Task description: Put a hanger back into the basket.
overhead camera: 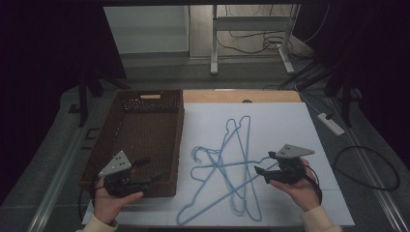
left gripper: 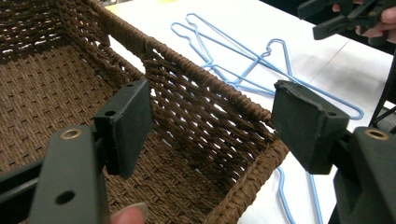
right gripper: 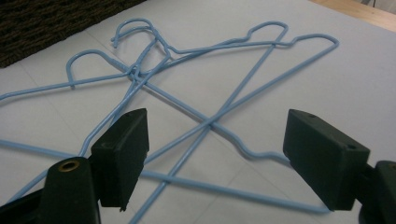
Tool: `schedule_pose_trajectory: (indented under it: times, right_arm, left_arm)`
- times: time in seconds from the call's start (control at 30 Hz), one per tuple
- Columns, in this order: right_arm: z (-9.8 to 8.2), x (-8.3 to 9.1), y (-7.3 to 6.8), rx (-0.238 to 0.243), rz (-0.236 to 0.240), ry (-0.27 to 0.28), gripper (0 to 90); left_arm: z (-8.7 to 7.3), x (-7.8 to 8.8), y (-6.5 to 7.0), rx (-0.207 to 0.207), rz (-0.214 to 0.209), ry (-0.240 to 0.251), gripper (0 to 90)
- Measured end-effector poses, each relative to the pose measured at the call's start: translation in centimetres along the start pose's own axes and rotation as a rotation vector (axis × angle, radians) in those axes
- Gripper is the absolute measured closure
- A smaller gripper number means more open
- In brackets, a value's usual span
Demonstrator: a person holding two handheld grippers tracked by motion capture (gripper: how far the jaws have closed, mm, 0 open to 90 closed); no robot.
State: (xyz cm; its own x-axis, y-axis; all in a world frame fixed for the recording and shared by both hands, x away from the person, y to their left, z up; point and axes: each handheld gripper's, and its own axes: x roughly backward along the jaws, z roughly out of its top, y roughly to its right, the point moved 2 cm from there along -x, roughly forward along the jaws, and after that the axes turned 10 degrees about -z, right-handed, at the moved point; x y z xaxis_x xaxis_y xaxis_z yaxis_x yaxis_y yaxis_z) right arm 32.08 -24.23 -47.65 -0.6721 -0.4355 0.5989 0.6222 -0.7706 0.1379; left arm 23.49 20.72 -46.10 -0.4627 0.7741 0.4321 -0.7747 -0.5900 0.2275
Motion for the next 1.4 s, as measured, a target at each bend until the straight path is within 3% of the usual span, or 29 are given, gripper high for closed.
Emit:
schedule_pose_trajectory:
  times: [0.33, 0.67, 1.03, 1.4]
  right_arm:
    - [1.7, -1.8, 0.0, 0.017, 0.032, -0.025, 24.4]
    - [4.1, -3.5, -0.9, 0.075, 0.074, -0.047, 25.5]
    - [6.2, -6.7, -2.4, 0.131, 0.116, -0.102, 26.3]
    - [6.9, -9.8, -3.2, 0.161, 0.143, -0.159, 27.2]
  left_arm:
    - [0.0, -0.2, 0.0, 0.0, 0.004, -0.009, 29.2]
    - [0.0, -0.4, 0.1, -0.005, -0.002, -0.014, 29.3]
    - [0.0, -0.5, 0.2, -0.009, 0.0, -0.017, 29.4]
    - [0.0, -0.5, 0.1, -0.007, -0.001, -0.021, 29.4]
